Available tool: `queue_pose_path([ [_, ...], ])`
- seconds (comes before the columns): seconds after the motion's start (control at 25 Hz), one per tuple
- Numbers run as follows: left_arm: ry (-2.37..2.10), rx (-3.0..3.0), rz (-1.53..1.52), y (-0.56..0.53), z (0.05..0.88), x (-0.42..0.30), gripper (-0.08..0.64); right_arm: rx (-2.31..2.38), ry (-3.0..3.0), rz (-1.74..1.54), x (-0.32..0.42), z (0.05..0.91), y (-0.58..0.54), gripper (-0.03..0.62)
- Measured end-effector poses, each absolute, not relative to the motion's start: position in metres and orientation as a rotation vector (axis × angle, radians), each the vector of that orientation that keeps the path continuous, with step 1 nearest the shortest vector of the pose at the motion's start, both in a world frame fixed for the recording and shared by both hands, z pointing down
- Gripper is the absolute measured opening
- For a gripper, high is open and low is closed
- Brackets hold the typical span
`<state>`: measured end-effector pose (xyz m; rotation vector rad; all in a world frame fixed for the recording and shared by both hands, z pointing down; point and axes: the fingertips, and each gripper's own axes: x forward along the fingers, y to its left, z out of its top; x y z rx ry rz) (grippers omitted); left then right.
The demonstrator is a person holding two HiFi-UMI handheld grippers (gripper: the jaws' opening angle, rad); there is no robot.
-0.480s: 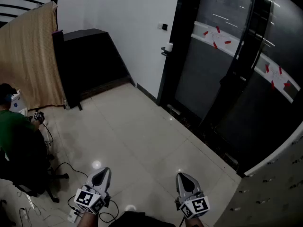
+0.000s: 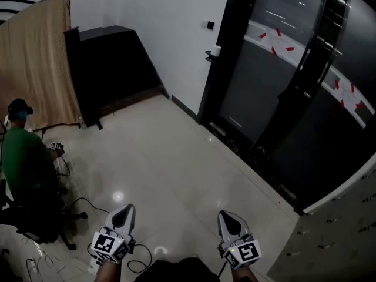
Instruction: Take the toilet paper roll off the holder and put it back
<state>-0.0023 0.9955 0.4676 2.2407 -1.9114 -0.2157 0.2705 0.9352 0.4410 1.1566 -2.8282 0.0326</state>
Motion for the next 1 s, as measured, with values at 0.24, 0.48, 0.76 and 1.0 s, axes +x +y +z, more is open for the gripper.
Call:
queue_pose_path([
  [0.24, -1.921, 2.208, -0.187, 0.961, 0.483, -0.010, 0.000, 1.172, -2.842, 0.060, 0.267, 0.446, 0.894, 0.014],
  [0.48, -1.966, 2.247, -0.193, 0.893, 0.464, 0.005, 0.000, 1.158, -2.891, 0.107, 0.276, 0.447, 0.813, 0.014],
  [0.76, -2.052, 2.152, -0.237, 0.818, 0.455, 0.018, 0.002, 1.127, -2.983, 0.179, 0.299, 0.433, 0.713, 0.014],
  [1.0, -2.040, 2.210, -0.193, 0.746, 0.460, 0.064, 0.002, 1.151, -2.947, 0.214, 0.336, 0.449, 0.650, 0.014],
])
